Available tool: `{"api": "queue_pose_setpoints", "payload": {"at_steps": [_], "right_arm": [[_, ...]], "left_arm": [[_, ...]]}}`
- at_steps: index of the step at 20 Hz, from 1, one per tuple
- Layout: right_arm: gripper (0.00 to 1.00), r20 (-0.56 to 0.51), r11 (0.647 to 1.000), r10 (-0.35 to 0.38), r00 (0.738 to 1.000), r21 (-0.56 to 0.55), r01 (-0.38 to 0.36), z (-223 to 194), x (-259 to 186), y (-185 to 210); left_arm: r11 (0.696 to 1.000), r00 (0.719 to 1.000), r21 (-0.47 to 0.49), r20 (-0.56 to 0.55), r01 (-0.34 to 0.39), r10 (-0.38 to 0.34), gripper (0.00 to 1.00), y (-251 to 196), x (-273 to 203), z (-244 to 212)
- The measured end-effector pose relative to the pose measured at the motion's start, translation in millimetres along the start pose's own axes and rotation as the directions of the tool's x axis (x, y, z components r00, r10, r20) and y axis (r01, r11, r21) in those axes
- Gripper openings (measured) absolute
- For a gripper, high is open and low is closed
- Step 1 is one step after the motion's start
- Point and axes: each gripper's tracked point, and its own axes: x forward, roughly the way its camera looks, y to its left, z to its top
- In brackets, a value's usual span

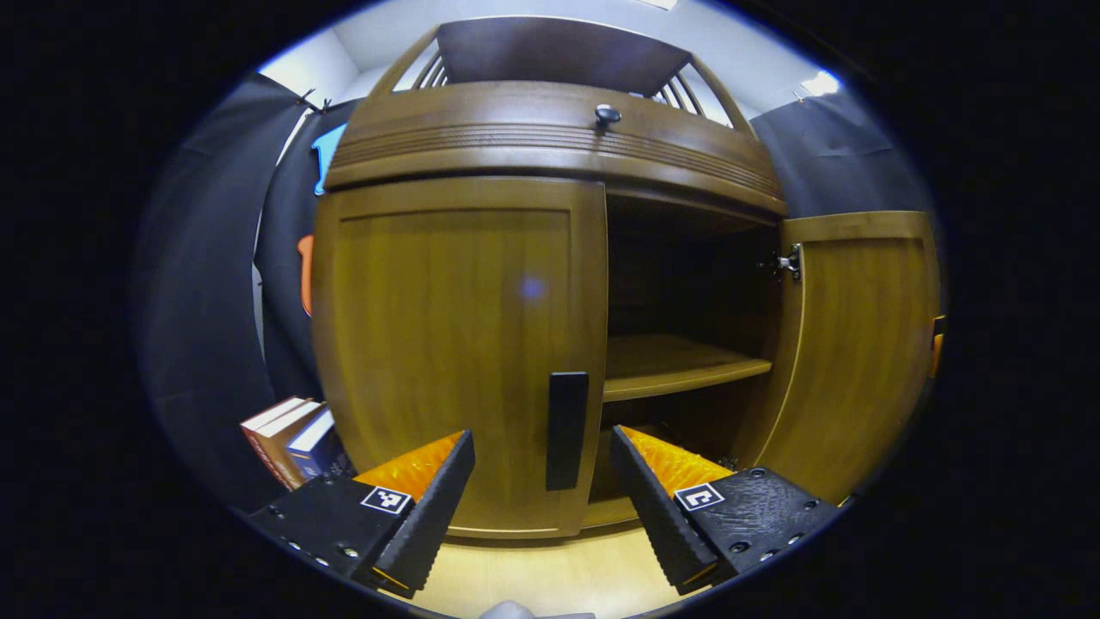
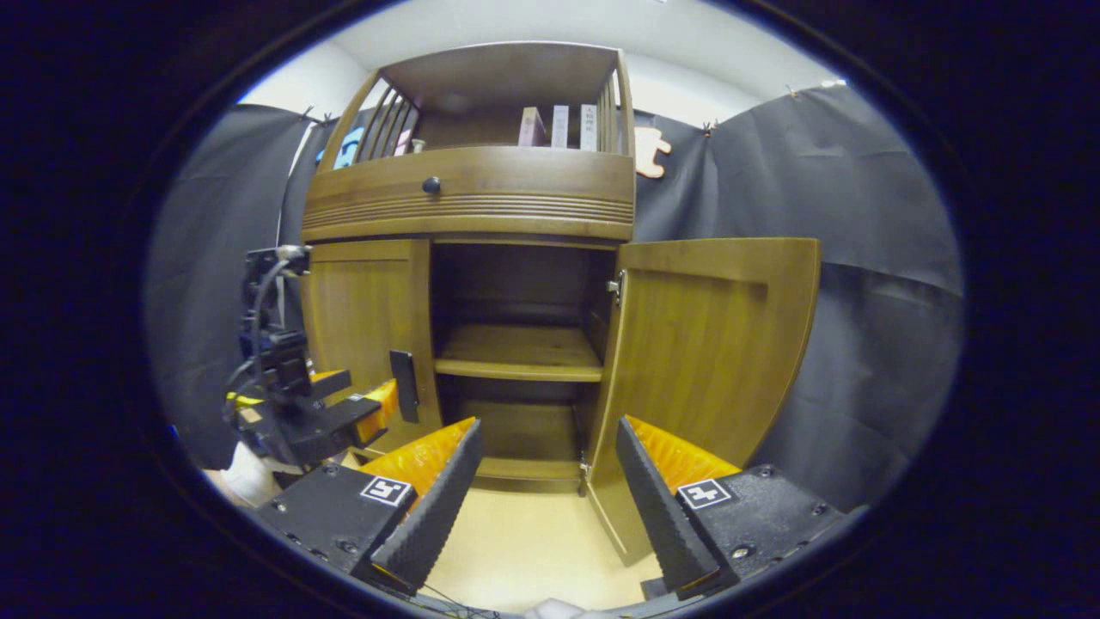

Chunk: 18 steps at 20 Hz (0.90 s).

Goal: Open the right door of the double-door shoe cabinet with the right hand, and open the left door with the left hand.

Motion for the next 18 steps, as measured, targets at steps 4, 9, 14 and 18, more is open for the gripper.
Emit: {"api": "queue_pose_setpoints", "payload": {"at_steps": [4, 9, 14, 18], "right_arm": [[0.98, -0.019, 0.999, -0.032, 0.999, -0.017, 0.031, -3, -7, -8], [1.0, -0.048, 0.998, -0.063, 0.997, -0.025, 0.061, -12, -14, -20], [0.98, -0.062, 0.999, -0.05, 0.997, -0.018, 0.049, -16, -17, -21], [0.98, -0.068, 1.0, -0.016, 0.998, -0.017, 0.015, -21, -20, -13]], "left_arm": [[1.0, 1.0, 0.0, -0.018, 0.014, -0.014, 1.0, -12, 38, -11], [1.0, 0.999, 0.019, -0.032, -0.014, 0.015, 0.59, -7, 67, -20], [1.0, 0.998, 0.01, -0.065, 0.003, -0.002, 0.31, -10, 72, -30], [0.999, 0.998, -0.003, -0.062, 0.034, -0.034, 0.27, -10, 62, -29]]}}
